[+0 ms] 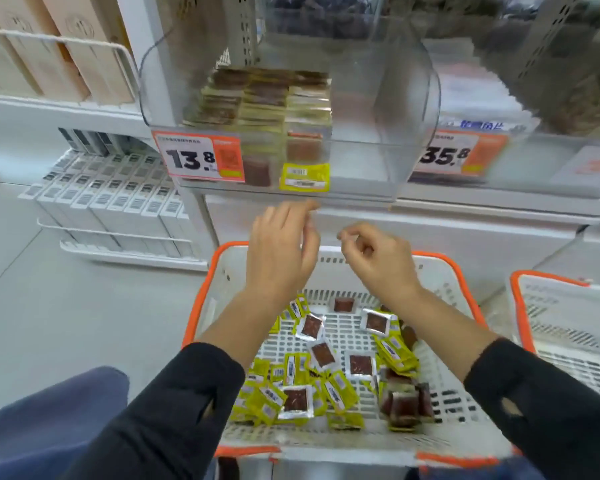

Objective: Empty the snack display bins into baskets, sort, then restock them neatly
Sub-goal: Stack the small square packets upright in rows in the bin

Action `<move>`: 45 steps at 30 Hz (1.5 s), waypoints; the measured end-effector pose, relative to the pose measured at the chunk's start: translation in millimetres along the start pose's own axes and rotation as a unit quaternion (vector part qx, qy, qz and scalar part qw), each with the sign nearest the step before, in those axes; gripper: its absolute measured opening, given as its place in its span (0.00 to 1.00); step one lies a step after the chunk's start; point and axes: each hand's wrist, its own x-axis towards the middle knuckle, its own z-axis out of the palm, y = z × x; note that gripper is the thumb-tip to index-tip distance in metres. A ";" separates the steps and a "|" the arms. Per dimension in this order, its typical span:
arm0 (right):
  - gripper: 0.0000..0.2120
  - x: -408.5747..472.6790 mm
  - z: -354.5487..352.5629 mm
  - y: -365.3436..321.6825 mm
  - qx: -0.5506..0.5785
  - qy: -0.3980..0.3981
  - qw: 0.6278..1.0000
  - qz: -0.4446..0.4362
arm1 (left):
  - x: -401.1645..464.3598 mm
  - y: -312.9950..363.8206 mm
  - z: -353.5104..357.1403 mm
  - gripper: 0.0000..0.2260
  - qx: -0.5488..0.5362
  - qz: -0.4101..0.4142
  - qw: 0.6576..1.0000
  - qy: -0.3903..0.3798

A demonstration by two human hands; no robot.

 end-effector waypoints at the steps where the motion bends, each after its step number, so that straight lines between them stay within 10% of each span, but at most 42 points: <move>1: 0.13 -18.3 9.5 20.6 -0.046 -0.056 0.996 0.043 | -23.8 -7.2 12.7 0.13 0.001 -0.054 0.997 -0.054; 4: 0.13 -71.8 29.2 91.2 -0.190 -0.284 0.916 0.210 | -94.7 -37.8 40.2 0.15 0.084 -0.214 0.925 -0.302; 7: 0.25 -121.5 38.0 148.9 -0.266 -0.462 0.792 0.298 | -154.2 -69.5 50.1 0.21 0.152 -0.325 0.785 -0.505; 13: 0.42 -169.6 45.9 205.8 -0.285 -0.457 0.762 0.359 | -238.8 -120.1 76.2 0.36 0.138 -0.464 0.627 -0.611; 18: 0.48 -166.1 66.8 194.0 -0.328 -0.464 0.734 0.371 | -225.9 -92.8 89.3 0.45 0.154 -0.425 0.667 -0.592; 29: 0.17 -162.2 127.5 134.6 -0.226 -0.493 0.807 0.234 | -231.2 -59.8 156.6 0.41 0.125 -0.321 0.746 -0.570; 45: 0.30 -171.6 90.6 161.9 -0.107 -0.490 0.773 0.389 | -219.8 -59.6 147.1 0.25 0.107 -0.262 0.748 -0.600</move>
